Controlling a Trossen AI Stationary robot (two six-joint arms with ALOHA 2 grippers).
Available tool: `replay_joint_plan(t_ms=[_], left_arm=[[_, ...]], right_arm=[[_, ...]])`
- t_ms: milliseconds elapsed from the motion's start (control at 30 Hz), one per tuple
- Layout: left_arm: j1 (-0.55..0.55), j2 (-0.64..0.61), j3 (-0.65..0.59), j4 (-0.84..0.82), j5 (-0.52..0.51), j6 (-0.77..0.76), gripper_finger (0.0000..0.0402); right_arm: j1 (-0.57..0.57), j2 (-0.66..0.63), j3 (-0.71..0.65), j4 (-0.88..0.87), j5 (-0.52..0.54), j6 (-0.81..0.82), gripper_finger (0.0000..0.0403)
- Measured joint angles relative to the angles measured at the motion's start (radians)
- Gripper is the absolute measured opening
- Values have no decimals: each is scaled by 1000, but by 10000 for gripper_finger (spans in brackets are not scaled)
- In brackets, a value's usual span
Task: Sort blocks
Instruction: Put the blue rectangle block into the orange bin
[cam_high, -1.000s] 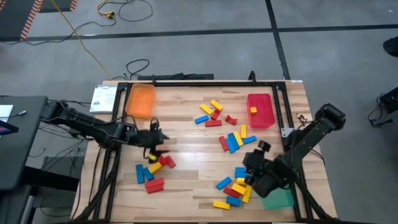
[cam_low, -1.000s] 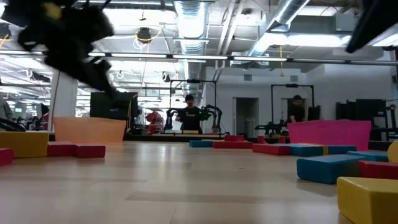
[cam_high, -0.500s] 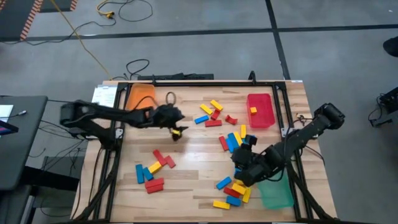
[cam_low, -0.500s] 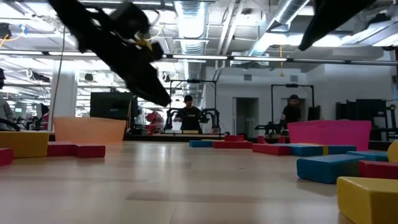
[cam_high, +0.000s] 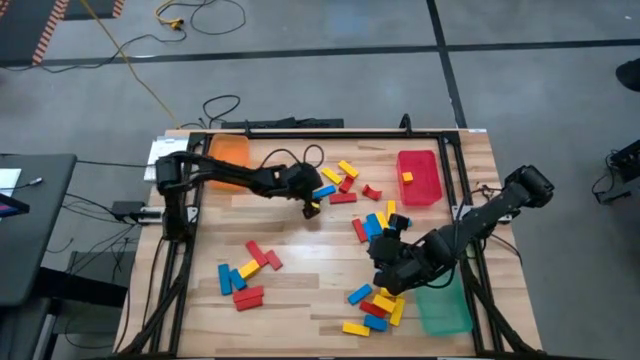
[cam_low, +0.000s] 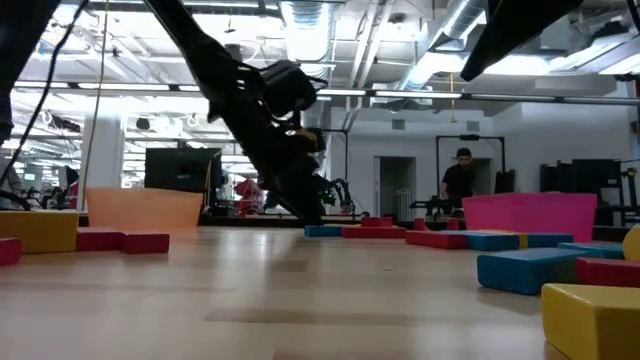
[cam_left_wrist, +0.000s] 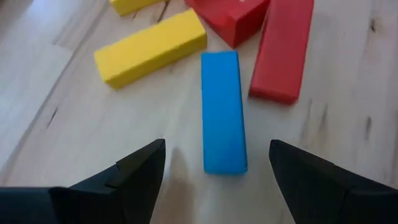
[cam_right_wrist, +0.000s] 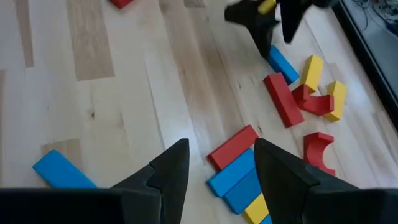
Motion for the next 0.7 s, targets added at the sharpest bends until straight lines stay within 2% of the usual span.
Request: replay_joint_plan(t_ms=[233,533,700], left_arm=[[1,83,86,-80,16,25,273],[3,100,81,-156,20,23,227],[2,101,81,-193,21,44,189]], right_arm=[[8,0,0,10,0,0,196],[15,0,0,25,0,-1,196],[15,0,0,26,3,-4,196]])
